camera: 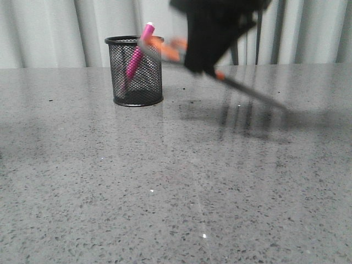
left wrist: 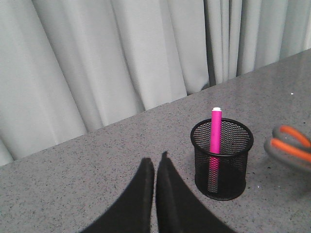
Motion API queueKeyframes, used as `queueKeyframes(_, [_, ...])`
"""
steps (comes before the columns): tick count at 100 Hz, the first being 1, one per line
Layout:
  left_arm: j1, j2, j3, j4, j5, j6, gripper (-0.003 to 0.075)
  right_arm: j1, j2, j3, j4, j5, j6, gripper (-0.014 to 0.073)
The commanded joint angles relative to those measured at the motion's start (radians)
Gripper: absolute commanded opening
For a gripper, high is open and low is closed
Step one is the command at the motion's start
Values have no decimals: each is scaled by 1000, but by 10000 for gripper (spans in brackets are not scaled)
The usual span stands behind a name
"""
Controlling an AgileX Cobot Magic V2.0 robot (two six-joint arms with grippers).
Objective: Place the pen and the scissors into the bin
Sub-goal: 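Carry the scissors blade-down over the mesh cup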
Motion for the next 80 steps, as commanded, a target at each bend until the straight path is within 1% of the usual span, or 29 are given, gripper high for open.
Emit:
queueKeyframes(1, [1,-11,-27,-43,-21,-12,-19,-1,-143,25,52,-210,4,-74])
queueKeyframes(13, [1,-11,-27,-45,-21,-12,-19,-1,-222,106,134,-518,4,-74])
queueKeyframes(20, [1,-11,-27,-47,-21,-12,-19,-1,-227,115,185,-659,4,-75])
queueKeyframes(48, [1,-11,-27,-47,-21,-12,-19,19,-101,115,200,-1039,4,-76])
queueKeyframes(55, [1,-11,-27,-47,-21,-12,-19,33,-68,111,200,-1106,4,-76])
queueKeyframes(80, [1,-11,-27,-47,-21,-12,-19,95,41,64,173,-1229,4,-76])
